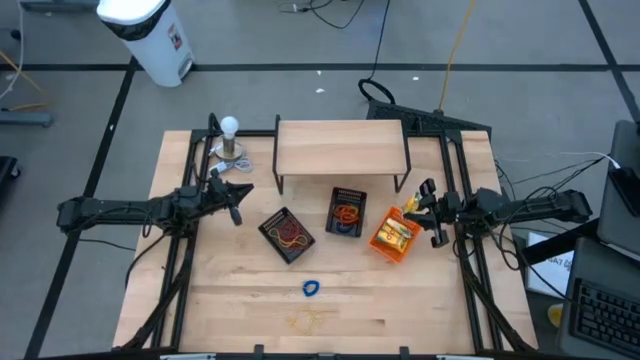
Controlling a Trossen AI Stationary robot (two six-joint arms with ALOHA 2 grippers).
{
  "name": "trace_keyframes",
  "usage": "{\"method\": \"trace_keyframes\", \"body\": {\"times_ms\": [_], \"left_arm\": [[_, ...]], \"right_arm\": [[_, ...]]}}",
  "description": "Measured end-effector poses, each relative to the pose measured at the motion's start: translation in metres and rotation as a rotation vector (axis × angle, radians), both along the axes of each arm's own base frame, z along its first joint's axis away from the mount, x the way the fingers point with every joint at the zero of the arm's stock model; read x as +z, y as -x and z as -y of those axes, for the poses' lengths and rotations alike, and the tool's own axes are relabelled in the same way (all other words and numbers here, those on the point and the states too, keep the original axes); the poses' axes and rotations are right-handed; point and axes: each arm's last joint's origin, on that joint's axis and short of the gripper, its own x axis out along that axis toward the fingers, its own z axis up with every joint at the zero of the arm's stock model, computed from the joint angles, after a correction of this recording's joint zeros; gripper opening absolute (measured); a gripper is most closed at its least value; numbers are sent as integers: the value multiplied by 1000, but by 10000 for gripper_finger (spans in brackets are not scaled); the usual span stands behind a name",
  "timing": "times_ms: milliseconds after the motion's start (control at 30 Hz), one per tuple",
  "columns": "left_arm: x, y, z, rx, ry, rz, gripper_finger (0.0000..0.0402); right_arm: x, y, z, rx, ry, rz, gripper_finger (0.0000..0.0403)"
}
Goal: Pick & Place Office Desk Supplies
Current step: Put the crayon box into the orange bin
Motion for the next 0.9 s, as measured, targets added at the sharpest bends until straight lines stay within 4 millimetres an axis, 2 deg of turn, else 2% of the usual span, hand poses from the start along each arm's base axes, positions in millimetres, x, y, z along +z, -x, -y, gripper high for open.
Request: {"method": "trace_keyframes", "body": {"times_ms": [333,533,667,800,900], "left_arm": [[-5,1,0,3,29,-42,26],[-5,1,0,5,39,-39,26],[-2,0,0,1,16,-19,26],[-2,0,0,1,14,-14,26],[-2,0,0,-4,14,-18,26]], "right_arm": [[0,0,0,2,-7,-1,67],[13,4,0,11,-32,133,67],[13,-1,0,-20,-2,6,61],[45,-3,2,-78,-12,-78,66],[55,-9,2,-94,-20,-221,67]]}}
